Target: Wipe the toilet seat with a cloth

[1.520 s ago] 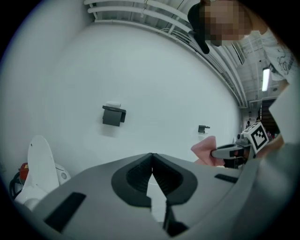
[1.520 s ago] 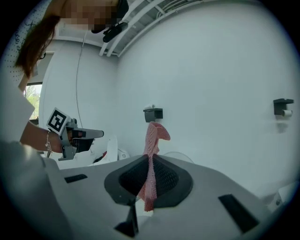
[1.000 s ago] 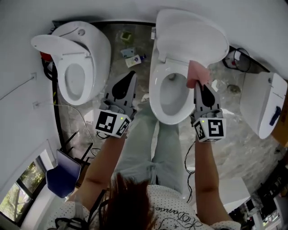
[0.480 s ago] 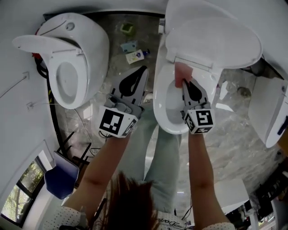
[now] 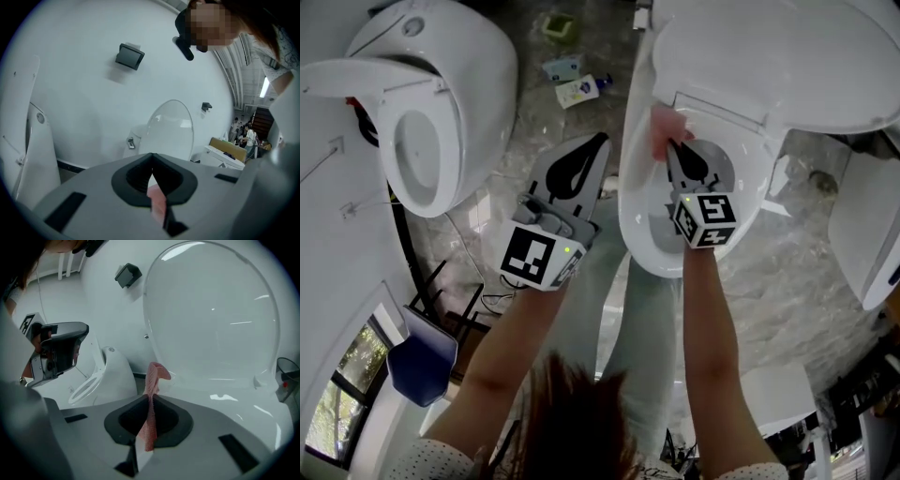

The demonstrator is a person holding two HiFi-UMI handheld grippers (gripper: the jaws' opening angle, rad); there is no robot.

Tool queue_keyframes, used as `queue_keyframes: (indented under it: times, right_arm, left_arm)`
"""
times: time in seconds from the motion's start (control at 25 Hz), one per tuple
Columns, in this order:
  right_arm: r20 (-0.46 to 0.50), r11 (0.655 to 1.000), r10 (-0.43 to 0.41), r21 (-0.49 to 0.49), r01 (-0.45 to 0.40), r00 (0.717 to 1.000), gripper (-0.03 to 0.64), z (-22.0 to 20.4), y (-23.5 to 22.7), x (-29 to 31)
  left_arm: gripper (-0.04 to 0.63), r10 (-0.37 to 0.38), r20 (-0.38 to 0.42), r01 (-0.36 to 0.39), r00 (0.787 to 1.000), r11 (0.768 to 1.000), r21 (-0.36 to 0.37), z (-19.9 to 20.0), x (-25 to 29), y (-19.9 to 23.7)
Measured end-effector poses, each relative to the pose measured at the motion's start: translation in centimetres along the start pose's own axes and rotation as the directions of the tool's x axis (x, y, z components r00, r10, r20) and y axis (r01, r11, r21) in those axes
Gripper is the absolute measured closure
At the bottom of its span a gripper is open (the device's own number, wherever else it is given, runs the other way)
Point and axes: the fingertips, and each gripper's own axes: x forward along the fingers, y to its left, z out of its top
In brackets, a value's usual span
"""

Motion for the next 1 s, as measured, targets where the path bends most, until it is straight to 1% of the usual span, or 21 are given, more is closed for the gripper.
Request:
queue_keyframes:
  times: [0.16,0.24,0.32,0.44,0.52,0.56,0.6,0.68,0.76,0.92,1.0]
  right_arm:
    - [-0.042,1.0,-0.025,-0.009,0.024,0.999,0.581,-1.6,-0.6,1.6]
    - [-0.06,0.999,-0.051,-0.011,0.05,0.997,0.575,-2.1,-1.1,2.2]
    - [-0.059,0.996,-0.085,-0.026,0.084,0.995,0.565,-2.1,-1.5,2.5]
    - [-0.03,0.992,-0.122,-0.047,0.12,0.992,0.517,-1.5,-1.6,2.7]
    - [-0.025,0.99,-0.133,-0.06,0.131,0.991,0.474,-1.2,-1.5,3.2]
    - [-0.027,0.988,-0.141,-0.069,0.139,0.99,0.465,-1.1,-1.5,3.6]
    - [-0.03,0.986,-0.152,-0.08,0.149,0.988,0.47,-1.1,-1.5,3.9]
    - [-0.037,0.98,-0.174,-0.104,0.17,0.984,0.539,-1.2,-1.6,4.4]
    - [-0.039,0.973,-0.192,-0.134,0.185,0.981,0.567,-1.3,-1.7,4.6]
    - [-0.031,0.95,-0.215,-0.239,0.201,0.976,0.575,-1.1,-1.4,4.5]
    - [-0.024,0.945,-0.209,-0.26,0.196,0.978,0.575,-1.1,-1.4,4.6]
  left_arm:
    - [0.592,0.003,-0.014,-0.003,1.0,1.0,-0.008,-1.3,-0.3,0.3]
    - [0.592,0.003,-0.021,-0.003,1.0,1.0,-0.007,-1.7,-0.4,0.5]
    - [0.591,0.004,-0.025,-0.004,1.0,1.0,-0.008,-2.0,-0.4,0.6]
    - [0.592,0.003,-0.025,-0.003,1.0,1.0,-0.01,-2.1,-0.4,0.8]
    - [0.592,0.0,-0.026,-0.001,1.0,1.0,-0.01,-2.1,-0.3,0.9]
    - [0.592,-0.001,-0.027,0.0,1.0,1.0,-0.01,-2.1,-0.2,1.0]
    - [0.592,-0.002,-0.028,0.002,1.0,1.0,-0.01,-2.1,-0.2,1.0]
    - [0.592,-0.005,-0.029,0.005,1.0,1.0,-0.009,-2.1,-0.1,1.0]
    - [0.591,-0.007,-0.031,0.007,0.999,1.0,-0.009,-2.2,0.0,0.9]
    - [0.592,-0.011,-0.033,0.011,0.999,1.0,-0.011,-2.2,0.1,0.8]
    - [0.591,-0.014,-0.038,0.013,0.999,1.0,-0.015,-2.3,0.1,0.8]
